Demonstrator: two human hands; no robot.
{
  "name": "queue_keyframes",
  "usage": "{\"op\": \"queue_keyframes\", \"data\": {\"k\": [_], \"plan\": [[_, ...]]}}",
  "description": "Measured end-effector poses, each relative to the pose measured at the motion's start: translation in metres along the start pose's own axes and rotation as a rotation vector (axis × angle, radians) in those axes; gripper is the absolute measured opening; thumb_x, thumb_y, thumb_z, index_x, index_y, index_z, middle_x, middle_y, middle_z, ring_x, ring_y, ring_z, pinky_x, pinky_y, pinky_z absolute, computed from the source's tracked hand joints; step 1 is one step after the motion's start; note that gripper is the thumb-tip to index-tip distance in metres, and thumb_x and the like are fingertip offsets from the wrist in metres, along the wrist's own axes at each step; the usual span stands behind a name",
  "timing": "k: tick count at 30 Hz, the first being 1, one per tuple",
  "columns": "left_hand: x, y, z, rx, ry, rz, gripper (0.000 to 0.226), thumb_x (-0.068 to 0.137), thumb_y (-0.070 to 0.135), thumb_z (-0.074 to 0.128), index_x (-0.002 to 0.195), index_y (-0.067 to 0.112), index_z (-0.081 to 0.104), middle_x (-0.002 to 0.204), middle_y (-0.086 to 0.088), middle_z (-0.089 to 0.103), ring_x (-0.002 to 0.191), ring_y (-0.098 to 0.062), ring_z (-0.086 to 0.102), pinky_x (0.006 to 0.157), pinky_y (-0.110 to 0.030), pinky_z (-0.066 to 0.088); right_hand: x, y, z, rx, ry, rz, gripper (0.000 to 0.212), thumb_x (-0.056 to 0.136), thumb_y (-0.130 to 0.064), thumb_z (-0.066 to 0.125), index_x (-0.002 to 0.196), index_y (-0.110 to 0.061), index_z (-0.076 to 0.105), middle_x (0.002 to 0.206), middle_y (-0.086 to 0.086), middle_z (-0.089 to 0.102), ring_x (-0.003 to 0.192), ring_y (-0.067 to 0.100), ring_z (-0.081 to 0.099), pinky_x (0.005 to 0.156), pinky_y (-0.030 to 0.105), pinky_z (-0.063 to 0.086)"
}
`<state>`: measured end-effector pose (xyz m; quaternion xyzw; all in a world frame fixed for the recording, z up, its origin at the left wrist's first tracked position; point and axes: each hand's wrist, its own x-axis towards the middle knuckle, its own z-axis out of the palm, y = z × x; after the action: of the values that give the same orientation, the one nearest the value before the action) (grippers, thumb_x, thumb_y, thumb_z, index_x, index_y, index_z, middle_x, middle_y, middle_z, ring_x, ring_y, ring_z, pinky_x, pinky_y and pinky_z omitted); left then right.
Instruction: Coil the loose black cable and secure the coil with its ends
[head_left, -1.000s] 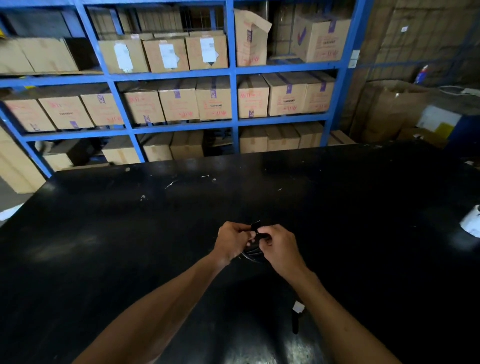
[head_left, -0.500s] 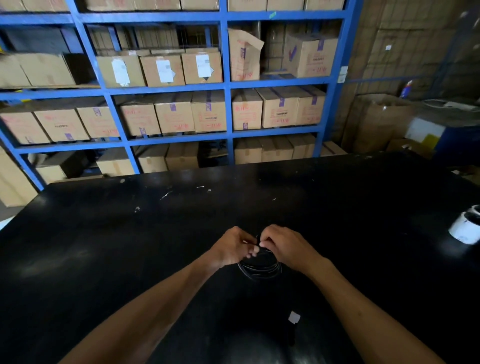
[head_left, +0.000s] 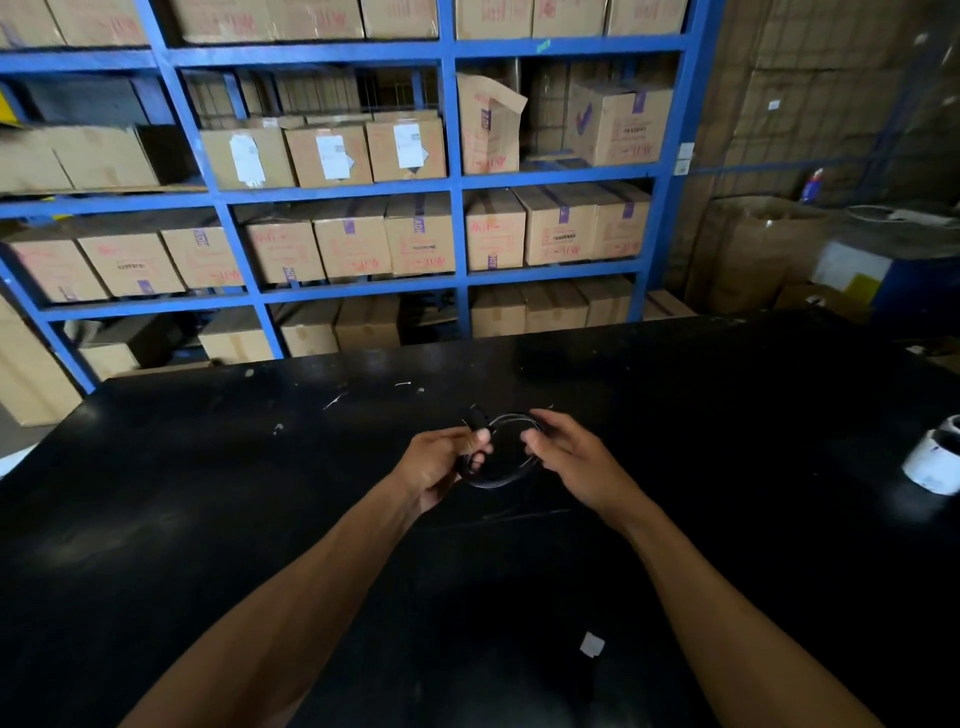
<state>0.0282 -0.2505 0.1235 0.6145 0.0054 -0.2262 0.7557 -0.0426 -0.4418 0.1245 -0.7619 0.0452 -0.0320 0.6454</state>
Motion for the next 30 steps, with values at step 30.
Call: {"op": "queue_keyframes", "data": {"k": [30], "plan": [[-0.006,0.034,-0.013,0.449,-0.259,0.095,0.024,0.091,0.011,0.069,0.115,0.007,0.072,0.105,-0.015,0.075,0.101,-0.028,0.072,0.089,-0.042,0.059,0.008,-0.021,0.010,-0.149,-0.054,-0.125,0.046,0.092,-0.009,0.068,0.136,-0.023,0.062,0.114,-0.007,0.070,0.100,0.004,0.066,0.082,0.015,0.051]]}}
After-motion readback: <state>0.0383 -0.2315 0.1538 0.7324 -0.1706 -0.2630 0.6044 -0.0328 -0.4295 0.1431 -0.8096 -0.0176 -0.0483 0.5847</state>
